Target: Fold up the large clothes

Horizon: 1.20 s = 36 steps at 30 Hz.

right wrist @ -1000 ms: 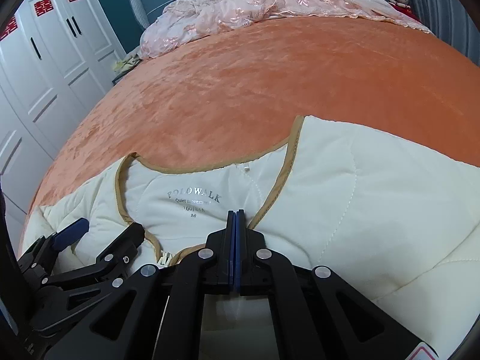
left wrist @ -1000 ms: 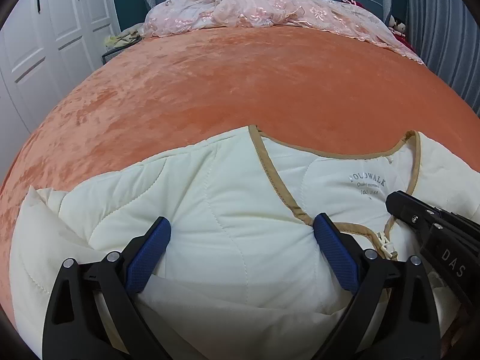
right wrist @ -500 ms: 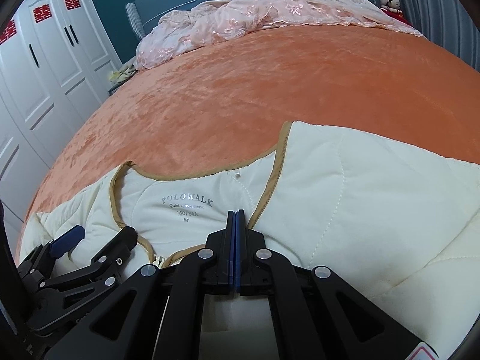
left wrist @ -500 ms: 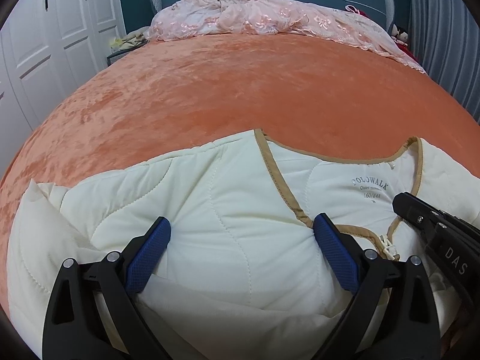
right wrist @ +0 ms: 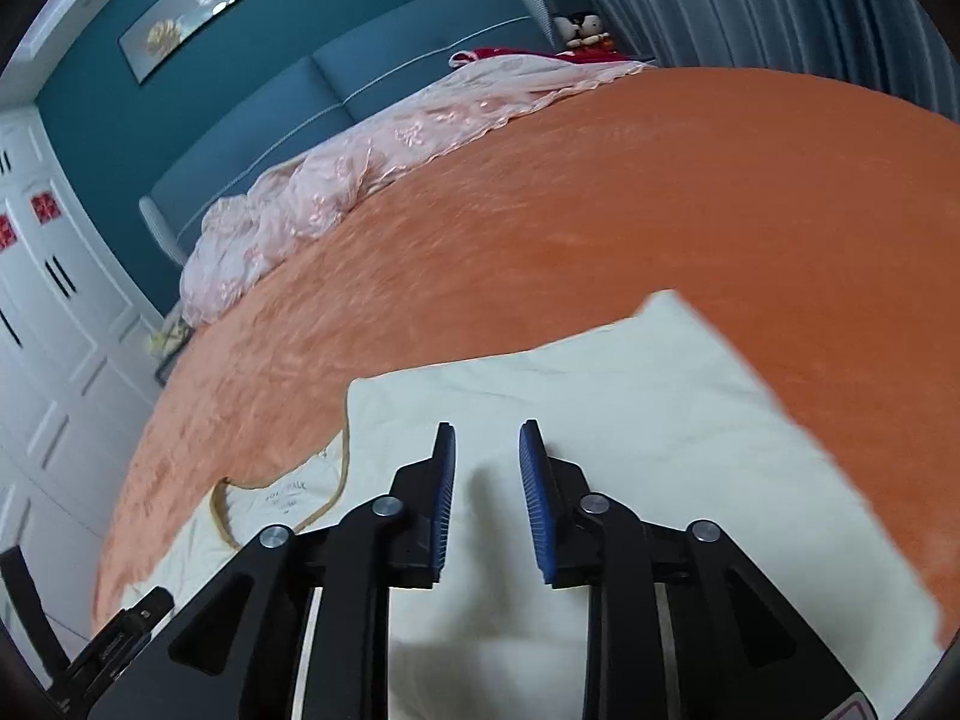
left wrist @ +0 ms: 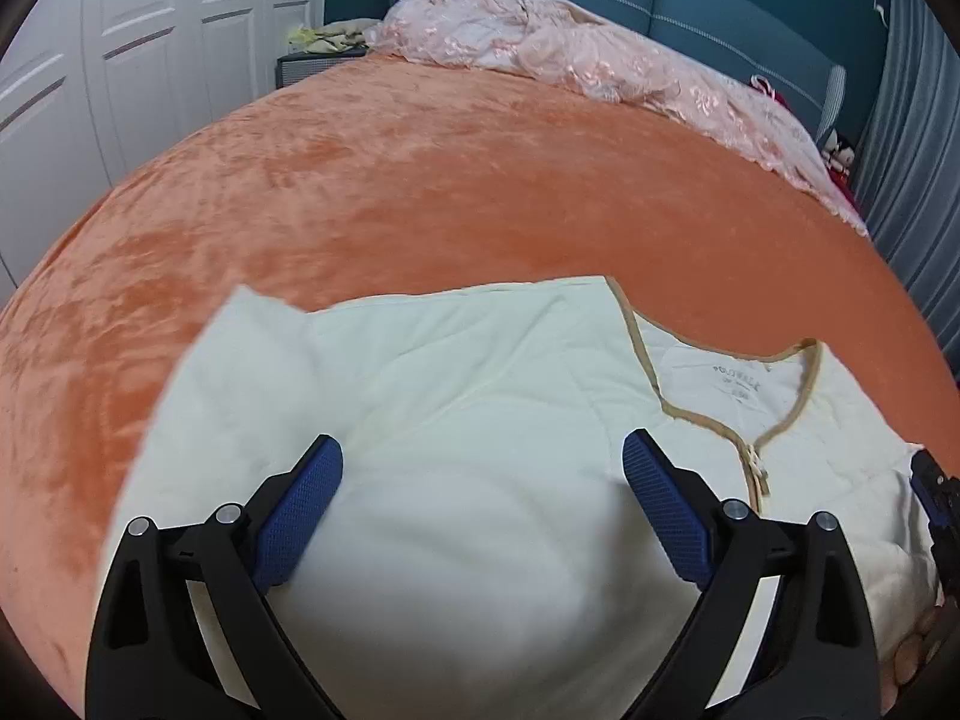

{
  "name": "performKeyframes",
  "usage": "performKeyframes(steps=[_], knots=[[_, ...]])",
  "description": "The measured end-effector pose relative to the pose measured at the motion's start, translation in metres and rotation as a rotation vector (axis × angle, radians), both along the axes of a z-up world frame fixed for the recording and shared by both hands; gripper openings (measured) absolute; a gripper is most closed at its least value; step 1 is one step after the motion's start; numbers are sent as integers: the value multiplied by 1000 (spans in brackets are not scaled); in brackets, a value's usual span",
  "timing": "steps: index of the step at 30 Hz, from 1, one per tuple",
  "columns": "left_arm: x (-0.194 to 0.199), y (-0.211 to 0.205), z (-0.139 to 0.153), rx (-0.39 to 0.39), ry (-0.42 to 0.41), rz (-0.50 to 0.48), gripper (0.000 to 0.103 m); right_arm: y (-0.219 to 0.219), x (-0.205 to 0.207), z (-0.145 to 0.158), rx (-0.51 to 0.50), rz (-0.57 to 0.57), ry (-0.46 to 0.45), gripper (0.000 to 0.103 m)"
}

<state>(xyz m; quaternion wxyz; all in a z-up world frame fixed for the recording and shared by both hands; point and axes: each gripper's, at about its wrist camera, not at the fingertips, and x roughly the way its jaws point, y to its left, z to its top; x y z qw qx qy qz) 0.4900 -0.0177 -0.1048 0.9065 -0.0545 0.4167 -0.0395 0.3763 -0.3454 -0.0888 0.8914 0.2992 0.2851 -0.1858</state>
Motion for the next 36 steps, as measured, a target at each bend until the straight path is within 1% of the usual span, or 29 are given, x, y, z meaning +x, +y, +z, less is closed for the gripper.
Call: performKeyframes(steps=[1,2,3,5,6,10,13,15,16,19,21,23,25,26,27,28,29,30,32,33,34,36], knots=[[-17,14,8,15,-9,5,92,-6,-24,7,-23,15,5,30],[-37,31,15,21,-12,-3,93,-11,-52,14,-62,34,20,37],[-58,47,20,20,-5,-19,94,-15,-81,19,-94,58,36,47],[-100,79,24,17,26,-35,96,-22,-137,25,-113,94,81,57],[-120,94,23,20,50,-39,96,-27,-165,26,-105,111,110,60],[-196,143,14,0,153,-23,96,-35,-268,23,-27,139,223,65],[-243,164,7,-69,211,22,96,-33,-323,17,43,126,273,65],[-269,170,2,-122,241,37,96,-27,-348,10,97,120,280,66],[-279,170,0,-133,256,46,96,-24,-357,6,119,115,284,66],[-302,172,-13,-206,303,66,96,-16,-375,-7,195,120,284,67],[-312,171,-16,-238,301,79,96,-12,-384,-11,216,110,265,69],[-315,168,-14,-244,288,78,96,-10,-384,-11,239,115,246,70],[-316,167,-14,-276,286,86,94,-10,-382,-13,279,106,227,70],[-316,167,-14,-285,285,89,90,-11,-379,-14,298,106,212,70],[-315,166,-14,-279,285,92,79,-11,-377,-15,316,104,201,70],[-314,164,-13,-269,287,88,73,-13,-374,-15,327,100,194,69],[-312,163,-12,-263,285,80,60,-13,-372,-14,341,104,184,61],[-311,162,-10,-265,288,69,41,-12,-369,-16,360,109,181,53],[-311,161,-5,-272,294,58,24,-13,-361,-16,391,113,201,19],[-312,160,-1,-268,287,53,17,-12,-359,-15,400,122,206,10],[-315,160,5,-265,278,46,16,-9,-358,-11,392,129,208,8],[-321,162,17,-257,256,38,7,-3,-359,6,343,167,199,6]])
